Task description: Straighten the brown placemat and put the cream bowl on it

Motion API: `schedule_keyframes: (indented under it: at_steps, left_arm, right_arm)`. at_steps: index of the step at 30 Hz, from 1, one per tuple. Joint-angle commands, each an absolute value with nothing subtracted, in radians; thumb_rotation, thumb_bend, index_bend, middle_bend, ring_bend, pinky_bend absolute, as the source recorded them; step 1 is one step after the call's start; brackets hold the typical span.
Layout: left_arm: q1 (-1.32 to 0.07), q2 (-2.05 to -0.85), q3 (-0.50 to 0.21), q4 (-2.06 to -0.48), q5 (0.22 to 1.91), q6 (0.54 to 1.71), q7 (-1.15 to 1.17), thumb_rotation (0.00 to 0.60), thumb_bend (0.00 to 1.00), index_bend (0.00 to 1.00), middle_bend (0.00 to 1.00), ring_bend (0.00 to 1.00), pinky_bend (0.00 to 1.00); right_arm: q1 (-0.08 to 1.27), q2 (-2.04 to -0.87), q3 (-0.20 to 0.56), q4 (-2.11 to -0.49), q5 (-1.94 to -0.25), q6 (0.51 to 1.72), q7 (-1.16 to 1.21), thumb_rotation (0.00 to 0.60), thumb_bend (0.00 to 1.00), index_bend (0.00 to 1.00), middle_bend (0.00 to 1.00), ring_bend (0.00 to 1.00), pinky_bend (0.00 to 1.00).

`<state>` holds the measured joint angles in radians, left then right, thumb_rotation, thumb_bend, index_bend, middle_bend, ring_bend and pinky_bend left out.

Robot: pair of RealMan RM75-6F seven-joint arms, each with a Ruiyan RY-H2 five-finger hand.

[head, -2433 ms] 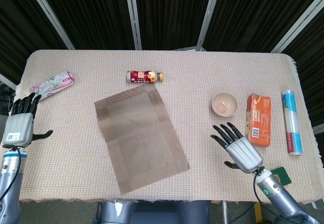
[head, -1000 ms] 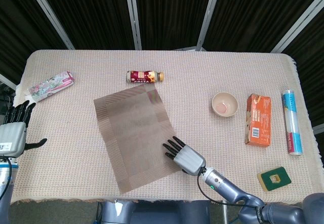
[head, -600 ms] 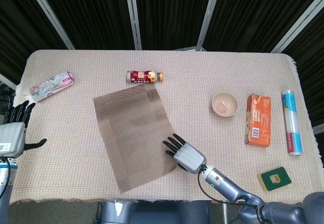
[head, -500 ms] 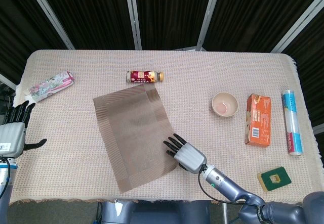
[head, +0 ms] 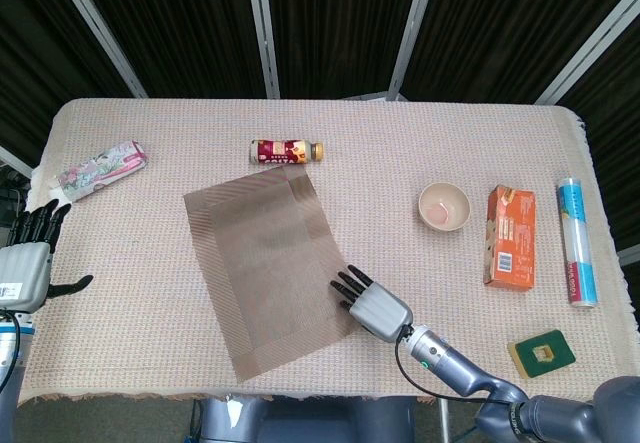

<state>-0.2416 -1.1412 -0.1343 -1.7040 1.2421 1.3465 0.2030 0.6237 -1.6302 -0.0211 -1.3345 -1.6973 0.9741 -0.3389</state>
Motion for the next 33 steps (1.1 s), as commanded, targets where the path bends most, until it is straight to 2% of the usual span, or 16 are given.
schedule_keyframes:
  at_steps: [1,6,15,19,21,25,28,33]
  left_arm:
    - [-0.242,-1.142,-0.134,-1.703,1.242,1.346,0.204,0.6,0.0,0.0,0.0,0.0,0.0]
    - [-0.243,-1.142,-0.133,-1.703,1.242,1.344,0.205,0.6,0.0,0.0,0.0,0.0,0.0]
    - [-0.238,-1.137,-0.131,-1.709,1.244,1.345,0.198,0.6,0.0,0.0,0.0,0.0,0.0]
    - [-0.237,-1.133,-0.127,-1.713,1.249,1.343,0.192,0.6,0.0,0.0,0.0,0.0,0.0]
    - [-0.235,-1.131,-0.124,-1.715,1.253,1.344,0.189,0.6,0.0,0.0,0.0,0.0,0.0]
    - [-0.231,-1.125,-0.119,-1.724,1.264,1.347,0.18,0.6,0.0,0.0,0.0,0.0,0.0]
    - [-0.228,-1.122,-0.116,-1.731,1.273,1.35,0.175,0.6,0.0,0.0,0.0,0.0,0.0]
    - [-0.224,-1.116,-0.114,-1.733,1.275,1.353,0.17,0.6,0.0,0.0,0.0,0.0,0.0]
  right_arm:
    - [0.624,-1.634,-0.025,-1.328,-1.702,0.989,-0.318,0.6,0.39,0.51,0.1,0.0,0.0]
    - [0.624,-1.642,-0.038,-1.308,-1.723,1.024,-0.263,0.6,0.42,0.62,0.13,0.0,0.0]
    - [0.616,-1.604,-0.094,-1.316,-1.802,1.103,-0.195,0.6,0.43,0.65,0.14,0.0,0.0]
    - [0.609,-1.524,-0.162,-1.34,-1.883,1.154,-0.183,0.6,0.43,0.65,0.14,0.0,0.04]
    - [0.605,-1.455,-0.212,-1.333,-1.953,1.194,-0.206,0.6,0.43,0.65,0.14,0.0,0.05]
    - [0.59,-1.327,-0.268,-1.292,-2.049,1.293,-0.265,0.6,0.43,0.65,0.15,0.0,0.07]
    - [0.594,-1.255,-0.27,-1.236,-2.089,1.335,-0.316,0.6,0.43,0.66,0.16,0.0,0.07]
    - [0.628,-1.207,-0.237,-1.129,-2.1,1.337,-0.346,0.6,0.43,0.66,0.16,0.0,0.07]
